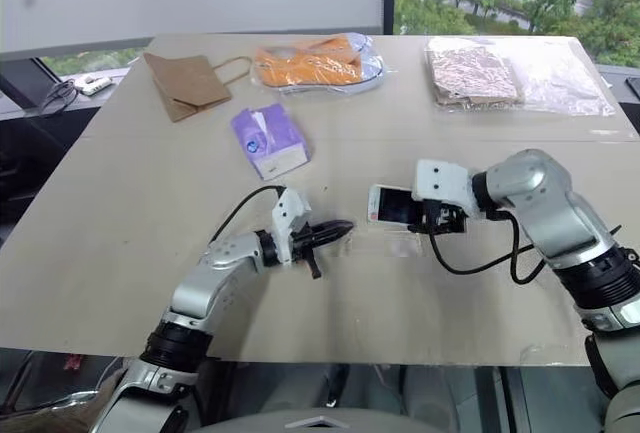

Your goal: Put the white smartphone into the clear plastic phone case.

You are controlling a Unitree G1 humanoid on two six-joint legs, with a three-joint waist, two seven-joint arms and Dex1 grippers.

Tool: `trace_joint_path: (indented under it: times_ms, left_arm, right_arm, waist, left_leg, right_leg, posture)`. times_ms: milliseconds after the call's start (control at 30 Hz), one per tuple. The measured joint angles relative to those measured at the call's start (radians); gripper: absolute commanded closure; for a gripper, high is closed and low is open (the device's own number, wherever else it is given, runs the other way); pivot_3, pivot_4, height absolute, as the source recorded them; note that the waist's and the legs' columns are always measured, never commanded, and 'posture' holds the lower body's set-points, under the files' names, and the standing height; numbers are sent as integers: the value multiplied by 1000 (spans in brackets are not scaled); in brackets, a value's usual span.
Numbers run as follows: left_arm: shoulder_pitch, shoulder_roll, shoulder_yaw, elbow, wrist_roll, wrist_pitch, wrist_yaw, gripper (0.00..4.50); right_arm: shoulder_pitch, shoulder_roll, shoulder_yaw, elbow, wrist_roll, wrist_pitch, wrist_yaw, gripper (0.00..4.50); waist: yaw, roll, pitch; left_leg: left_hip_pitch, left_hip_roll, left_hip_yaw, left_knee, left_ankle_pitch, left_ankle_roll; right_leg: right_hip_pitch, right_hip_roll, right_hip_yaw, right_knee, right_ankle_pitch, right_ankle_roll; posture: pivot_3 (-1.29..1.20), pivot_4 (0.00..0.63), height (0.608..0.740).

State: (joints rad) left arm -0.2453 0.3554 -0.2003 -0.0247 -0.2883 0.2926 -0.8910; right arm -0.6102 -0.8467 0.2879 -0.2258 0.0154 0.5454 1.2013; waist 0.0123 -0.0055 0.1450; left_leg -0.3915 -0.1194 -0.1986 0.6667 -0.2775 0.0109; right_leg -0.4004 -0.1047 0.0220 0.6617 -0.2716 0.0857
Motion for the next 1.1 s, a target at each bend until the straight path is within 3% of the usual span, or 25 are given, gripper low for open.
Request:
trace_joint_path:
  times_ms: [200,400,833,1100]
  left_arm:
    - [20,37,0,-23,-20,4,-47,4500]
    - [22,48,0,-18,-22,-11,-83,4500]
    - [19,52,-2,23,-15,-75,-112,4500]
    - [22,52,-3,34,-9,-99,-111,4500]
  right_arm:
    - [114,-110,-20,-180,72,134,44,1512]
    - [150,-141,72,-226,65,151,57,1514]
    - [-18,-91,226,-45,-2,92,139,1515]
    - [-54,-74,247,0,-33,55,171,1516]
  waist:
    - [2,0,0]
    - [-4,0,0]
    - [-3,0,0]
    - [-3,0,0]
  left_leg:
    - [-6,0,0,1,0,0]
    - [-5,0,2,1,0,0]
    - [-5,0,2,2,0,0]
    - [-5,0,2,2,0,0]
  right_leg:
    - [-5,0,0,1,0,0]
    - [-5,0,1,2,0,0]
    - [-5,0,1,2,0,0]
    - [-5,0,1,2,0,0]
  posture:
    - [0,150,740]
    - [0,150,740]
    - [0,150,740]
    - [0,150,740]
